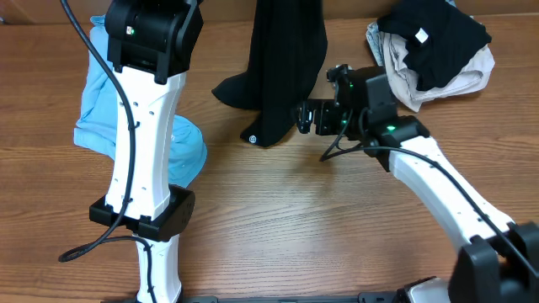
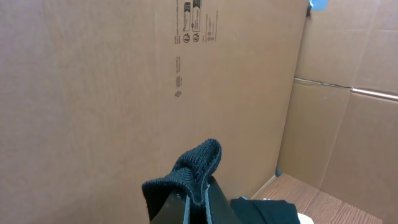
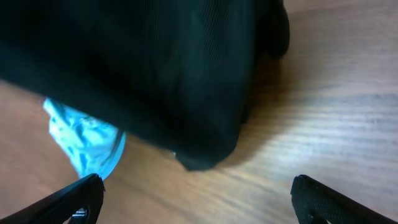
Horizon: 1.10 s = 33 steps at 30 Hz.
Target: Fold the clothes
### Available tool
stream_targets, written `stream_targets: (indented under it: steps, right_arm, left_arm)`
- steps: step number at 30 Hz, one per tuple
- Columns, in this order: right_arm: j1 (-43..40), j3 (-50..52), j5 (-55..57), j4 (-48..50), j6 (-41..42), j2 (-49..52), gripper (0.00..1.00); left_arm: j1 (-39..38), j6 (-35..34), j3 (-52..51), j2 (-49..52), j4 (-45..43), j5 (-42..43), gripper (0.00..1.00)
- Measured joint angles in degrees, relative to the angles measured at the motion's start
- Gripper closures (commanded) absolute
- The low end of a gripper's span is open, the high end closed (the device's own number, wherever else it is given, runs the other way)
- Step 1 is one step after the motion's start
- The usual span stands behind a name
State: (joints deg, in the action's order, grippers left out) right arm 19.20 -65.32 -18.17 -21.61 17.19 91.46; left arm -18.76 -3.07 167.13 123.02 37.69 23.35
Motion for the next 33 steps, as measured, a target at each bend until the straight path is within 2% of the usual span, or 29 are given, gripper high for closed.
stream_targets:
  steps: [5, 7, 10, 16, 17, 20, 24, 25, 31, 33]
  right_arm:
    - [0.07, 0.15, 1.31, 5.07, 0.79, 3.48, 0.01]
    - [0.07, 0.24, 1.7, 7.21, 0.83, 4.42, 0.09]
    - [0.07, 0.28, 1.75, 9.92, 1.27, 5.07, 0.29]
    - [0.07, 0.42, 0.46, 15.47, 2.36, 5.35, 0.53]
    - [0.07, 0.48, 0.42, 16.28, 2.73, 5.38, 0.54]
    - [0.07, 0.48, -0.09, 19.17, 3.58, 5.38, 0.51]
    - [0.07, 0.5, -2.1, 21.64, 3.72, 5.42, 0.25]
    - [0.07, 0.5, -2.73, 21.99, 3.78, 5.44, 0.23]
    - [0.09, 0.5, -5.33, 23.02, 4.2, 5.46, 0.2]
    - [0.09, 0.52, -5.66, 23.28, 4.5, 5.46, 0.24]
  left_arm:
    - [0.0, -0.02, -0.02, -1.03, 1.77, 0.0, 0.96]
    - [0.0, -0.02, -0.02, -1.97, 2.71, 0.02, 0.96]
    - [0.0, 0.0, -0.02, -3.61, 3.34, 0.02, 0.96]
    - [0.0, 0.0, -0.02, -5.42, 3.41, 0.04, 0.96]
    - [0.0, 0.0, -0.02, -5.44, 3.43, 0.04, 0.96]
    - [0.0, 0.0, -0.02, -5.42, 3.5, 0.04, 0.96]
    - [0.0, 0.0, -0.02, -5.44, 3.45, 0.02, 0.96]
    - [0.0, 0.0, -0.02, -5.42, 3.43, 0.02, 0.96]
    - [0.0, -0.02, -0.02, -5.44, 3.08, 0.02, 0.96]
    - [0.0, 0.0, -0.02, -5.49, 3.06, 0.02, 0.96]
